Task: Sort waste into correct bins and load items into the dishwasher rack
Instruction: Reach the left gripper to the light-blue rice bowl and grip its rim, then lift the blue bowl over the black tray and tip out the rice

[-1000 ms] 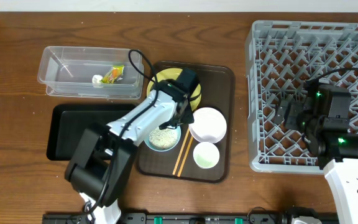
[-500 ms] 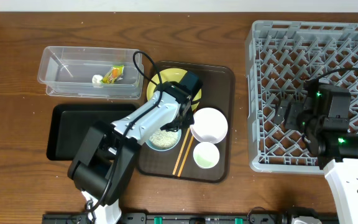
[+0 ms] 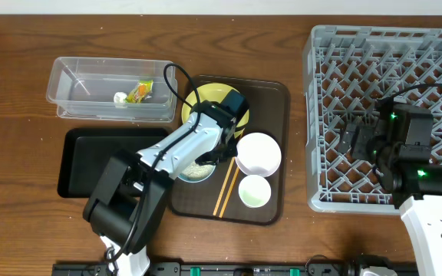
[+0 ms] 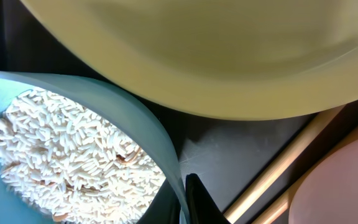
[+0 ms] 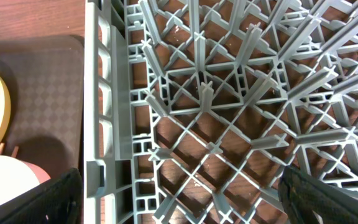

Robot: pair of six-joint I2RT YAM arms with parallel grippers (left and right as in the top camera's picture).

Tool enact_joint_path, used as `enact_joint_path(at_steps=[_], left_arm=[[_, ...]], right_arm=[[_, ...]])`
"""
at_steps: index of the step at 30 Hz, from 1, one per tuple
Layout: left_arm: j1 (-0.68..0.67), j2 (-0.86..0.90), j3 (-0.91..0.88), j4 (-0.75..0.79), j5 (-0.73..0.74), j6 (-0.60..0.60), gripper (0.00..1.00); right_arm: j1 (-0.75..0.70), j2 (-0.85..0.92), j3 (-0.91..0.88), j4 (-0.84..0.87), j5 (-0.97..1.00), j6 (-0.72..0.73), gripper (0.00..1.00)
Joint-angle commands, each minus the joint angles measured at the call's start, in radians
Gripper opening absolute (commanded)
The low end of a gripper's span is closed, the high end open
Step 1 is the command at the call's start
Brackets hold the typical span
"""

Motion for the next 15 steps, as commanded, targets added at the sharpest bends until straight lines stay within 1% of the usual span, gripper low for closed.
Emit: enact_joint_path(at_steps=[1,6,8,9,12,15], left_arm=[[0.0,-0.027,0.008,-0.019,-0.005,0.002,0.06],[0.0,-0.117,0.027,-0.052,-0.004,0.013,0.06],[0.0,-0.166,0.027,-0.053,0.014,0.079,0.06],[0.002,-0.196,0.027,-0.051,0.038,0.138,0.06],[0.025,-0.264,0.027,-0.058,0.11,0.239,0.06],[0.088,-0.325,0.027,-0.09,0.172,0.285,0.06]], right_arm=[[0.01,-0.004,0.019,-0.001,-0.001,-0.004,0.99],[0.01,-0.004,0.019,-0.001,-0.001,-0.004,0.99],[0.01,-0.004,0.019,-0.001,-0.001,-0.004,0.99],[0.01,-0.004,0.019,-0.001,-0.001,-0.004,0.99],[0.01,-0.004,0.019,0.0,0.0,-0.004,0.99],[0.01,-0.004,0.019,0.0,0.0,-0.004,0.99]])
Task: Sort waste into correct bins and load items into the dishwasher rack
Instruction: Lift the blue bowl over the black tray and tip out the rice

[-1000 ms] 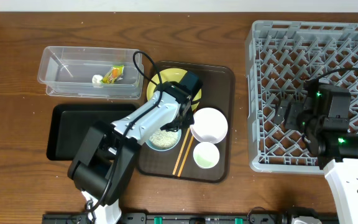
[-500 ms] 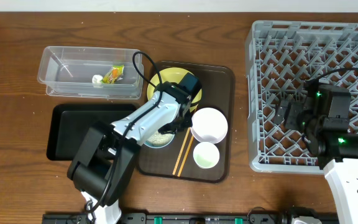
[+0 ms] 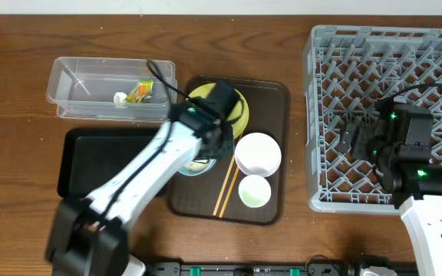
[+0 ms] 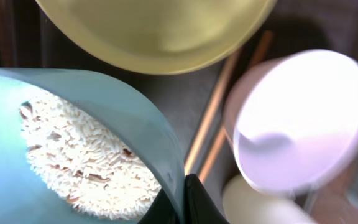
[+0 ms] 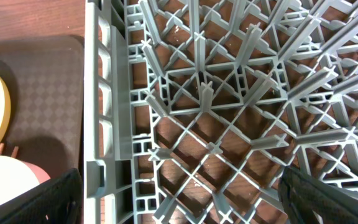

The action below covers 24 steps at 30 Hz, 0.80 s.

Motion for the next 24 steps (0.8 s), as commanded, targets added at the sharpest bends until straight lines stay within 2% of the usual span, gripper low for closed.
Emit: enact_joint_path(at_steps=[1,5,9,15,24], left_arm=[[0.088,-0.066,0.025,-0.034,0.085,0.12,0.06],[0.241,-0.095,0.025,-0.073,0.184,0.212,0.06],[0.409,-0.092,0.011,-0.082,0.37,0.351,0.06],[0.639,-0.085,-0.051,-0.085,0.572,0.481,0.06],[0.921,-0.03,-0.2,-0.085,1.044,0.791,0.06]], right_arm=[[0.01,-0.004,0.019,-0.001,0.0,-0.004,0.99],[0.01,-0.004,0.019,-0.001,0.0,-0.004,0.99],[0.01,-0.004,0.019,-0.001,0.0,-0.004,0.99],[0.01,-0.004,0.019,-0.001,0.0,-0.004,0.99],[0.01,-0.004,0.019,0.0,-0.001,-0.004,0.99]])
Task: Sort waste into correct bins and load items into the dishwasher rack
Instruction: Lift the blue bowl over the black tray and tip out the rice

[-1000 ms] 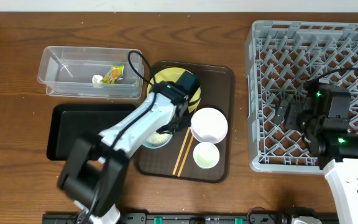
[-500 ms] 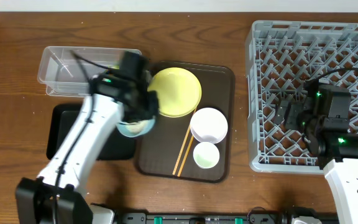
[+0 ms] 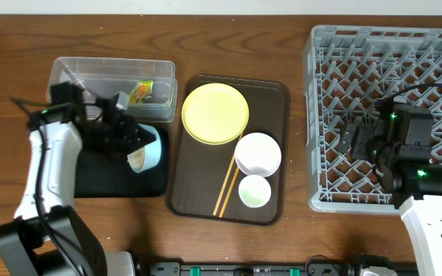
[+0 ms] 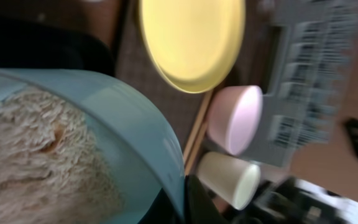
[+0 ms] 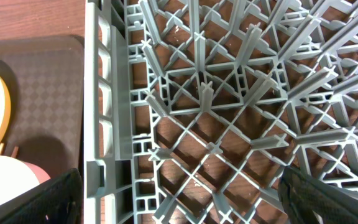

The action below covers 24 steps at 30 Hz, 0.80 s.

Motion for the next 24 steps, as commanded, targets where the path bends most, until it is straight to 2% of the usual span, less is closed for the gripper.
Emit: enact_joint_path(at_steps=[1,4,8,16,20,24], left_arm=[[0.085,0.04,-0.056,-0.005,0.296,0.184,0.06],[0.149,0.082,-0.087,-0.005,0.391,0.22,0.06],[0.208,0.139,-0.092,-0.006,0.447,0.215,0.06],[0.275,0.192,-0.092,-0.006,0.576,0.098,0.06],[0.292,0.192,-0.092,-0.006,0.649,0.094,0.06],[0.296,0.192,-0.092,-0.006,0.65,0.071,0.06]], right_arm=[[0.01,-0.004,0.019,0.0,0.0,-0.004,0.99],[0.01,-0.004,0.019,0.0,-0.001,-0.004,0.99],[0.01,-0.004,0.019,-0.001,-0.001,-0.004,0.99],[0.01,-0.004,0.019,-0.001,-0.001,-0.004,0.99],[0.01,-0.004,0.019,-0.001,-0.001,-0.004,0.99],[0.01,-0.004,0.019,-0.001,-0.001,-0.004,0.99]])
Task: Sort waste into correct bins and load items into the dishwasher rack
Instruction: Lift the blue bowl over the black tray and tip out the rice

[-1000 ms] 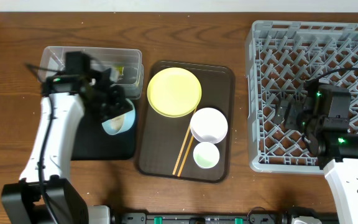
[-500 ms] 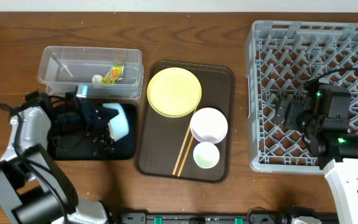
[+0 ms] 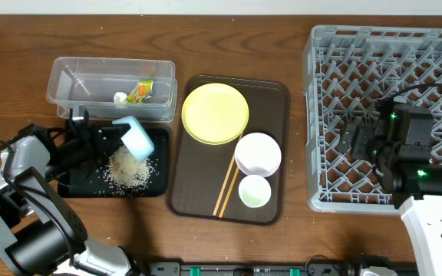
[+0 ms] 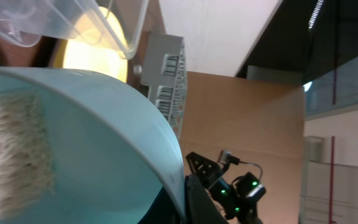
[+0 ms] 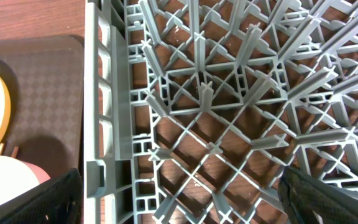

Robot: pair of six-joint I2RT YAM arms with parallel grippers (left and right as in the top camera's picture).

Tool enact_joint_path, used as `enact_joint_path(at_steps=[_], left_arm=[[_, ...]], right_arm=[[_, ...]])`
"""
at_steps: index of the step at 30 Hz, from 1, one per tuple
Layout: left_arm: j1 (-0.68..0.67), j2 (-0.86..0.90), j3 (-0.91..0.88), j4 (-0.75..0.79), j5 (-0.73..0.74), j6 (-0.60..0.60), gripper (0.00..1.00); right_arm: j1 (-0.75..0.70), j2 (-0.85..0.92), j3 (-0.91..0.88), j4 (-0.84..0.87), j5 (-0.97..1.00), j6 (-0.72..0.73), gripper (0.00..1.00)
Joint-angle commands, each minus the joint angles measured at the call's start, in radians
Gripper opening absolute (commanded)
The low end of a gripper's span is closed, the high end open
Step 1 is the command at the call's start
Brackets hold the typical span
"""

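Note:
My left gripper (image 3: 116,132) is shut on the rim of a light blue bowl (image 3: 134,138), which is tipped steeply over the black tray (image 3: 75,185). A heap of white rice (image 3: 129,170) lies on that tray under the bowl. In the left wrist view the bowl (image 4: 86,124) fills the frame, some rice (image 4: 11,149) still clings inside it, and one dark finger (image 4: 196,200) presses on its rim. My right gripper (image 5: 179,208) hangs open over the grey dishwasher rack (image 3: 390,46), with nothing between its fingers.
A brown tray (image 3: 271,100) holds a yellow plate (image 3: 215,113), a white bowl (image 3: 258,153), a small cup (image 3: 254,191) and chopsticks (image 3: 226,188). A clear bin (image 3: 90,84) with a wrapper (image 3: 139,92) stands behind the black tray.
The bowl was tilted over the black tray's right end with the rice inside; now it is tipped further and the rice lies on the tray. The right arm has not moved.
My left gripper was shut on the rim of the rice bowl on the brown tray. Then the bowl was up off that tray, later over the black tray. Now most of its rice is heaped there. The right gripper stayed open over the rack throughout.

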Motion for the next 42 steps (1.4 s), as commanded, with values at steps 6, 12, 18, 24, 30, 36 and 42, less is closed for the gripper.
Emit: enact_joint_path(at_steps=[6,12,18,24,30,36,42], left_arm=[[0.006,0.003,-0.002,-0.003,0.065,-0.023,0.06],[0.006,0.003,-0.002,-0.003,0.065,-0.023,0.06],[0.006,0.003,-0.002,-0.003,0.065,-0.023,0.06],[0.006,0.003,-0.002,-0.002,0.062,-0.023,0.06],[0.006,0.003,-0.002,0.007,0.029,-0.023,0.06],[0.006,0.003,-0.002,0.04,-0.242,-0.154,0.06],[0.005,0.003,-0.002,0.042,0.022,-0.016,0.06]], right_arm=[[0.01,-0.004,0.019,-0.001,-0.001,-0.004,0.99],[0.01,-0.004,0.019,-0.001,0.0,-0.004,0.99],[0.01,-0.004,0.019,-0.001,0.0,-0.004,0.99],[0.01,-0.004,0.019,-0.001,-0.001,-0.004,0.99],[0.01,-0.004,0.019,-0.001,-0.001,-0.004,0.99],[0.01,-0.004,0.019,-0.001,-0.001,-0.004,0.99],[0.01,-0.004,0.019,-0.001,-0.001,-0.004,0.99]])
